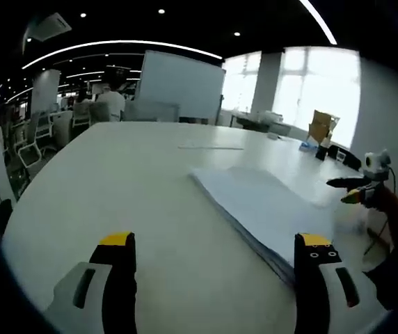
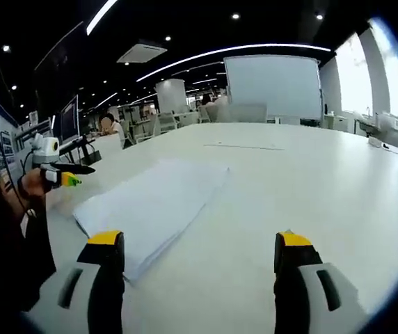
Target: Organize the stack of printing papers by aligning and flattening the scattered papers on the table
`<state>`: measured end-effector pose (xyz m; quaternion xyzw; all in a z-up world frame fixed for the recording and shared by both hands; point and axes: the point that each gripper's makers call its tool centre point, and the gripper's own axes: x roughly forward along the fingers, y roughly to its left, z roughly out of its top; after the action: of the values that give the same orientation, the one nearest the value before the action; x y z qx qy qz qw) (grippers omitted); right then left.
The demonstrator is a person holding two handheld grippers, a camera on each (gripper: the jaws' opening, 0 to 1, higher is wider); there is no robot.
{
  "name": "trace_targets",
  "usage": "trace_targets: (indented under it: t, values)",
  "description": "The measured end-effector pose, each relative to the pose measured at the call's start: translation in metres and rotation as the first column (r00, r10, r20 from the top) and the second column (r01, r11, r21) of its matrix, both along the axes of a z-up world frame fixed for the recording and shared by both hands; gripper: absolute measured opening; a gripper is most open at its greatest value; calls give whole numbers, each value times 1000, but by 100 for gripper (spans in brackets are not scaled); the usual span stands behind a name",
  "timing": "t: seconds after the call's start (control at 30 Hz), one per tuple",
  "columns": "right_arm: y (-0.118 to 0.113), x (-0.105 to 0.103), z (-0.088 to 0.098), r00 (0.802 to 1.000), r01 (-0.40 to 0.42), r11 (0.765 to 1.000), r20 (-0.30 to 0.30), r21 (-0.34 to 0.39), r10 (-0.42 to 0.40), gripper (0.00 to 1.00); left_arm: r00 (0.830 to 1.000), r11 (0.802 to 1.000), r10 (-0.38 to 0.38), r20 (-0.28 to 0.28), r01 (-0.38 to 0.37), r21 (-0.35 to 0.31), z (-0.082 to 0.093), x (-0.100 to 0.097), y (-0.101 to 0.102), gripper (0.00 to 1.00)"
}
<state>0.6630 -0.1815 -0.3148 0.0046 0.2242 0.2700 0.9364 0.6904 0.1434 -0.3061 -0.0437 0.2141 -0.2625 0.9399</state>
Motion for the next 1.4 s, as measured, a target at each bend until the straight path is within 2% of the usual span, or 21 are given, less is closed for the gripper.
trace_targets:
  t: [0.3, 0.53, 0.7, 0.97, 1.4]
  values:
    - [-4, -4, 6, 1000, -5, 1000, 8, -25, 5, 86, 999, 1000, -24, -26, 25, 14, -3, -6, -1, 97]
    - [-16, -7, 10, 1000, 18, 998, 13, -64, -18, 87, 998, 999, -44, -36, 45, 29, -3, -12, -1, 97]
    - [-20, -10, 11, 1000, 29, 996, 16, -85, -27, 88, 998, 999, -47, -30, 47, 7, 3, -15, -1, 97]
    - [-25, -16, 13, 999, 36, 993, 12, -108, -35, 88, 999, 998, -41, -15, 42, 47, 10, -22, 7, 97]
    - [-39, -32, 11, 998, 55, 988, -6, -143, -56, 89, 997, 995, -55, -52, 59, 82, 6, -34, 13, 97]
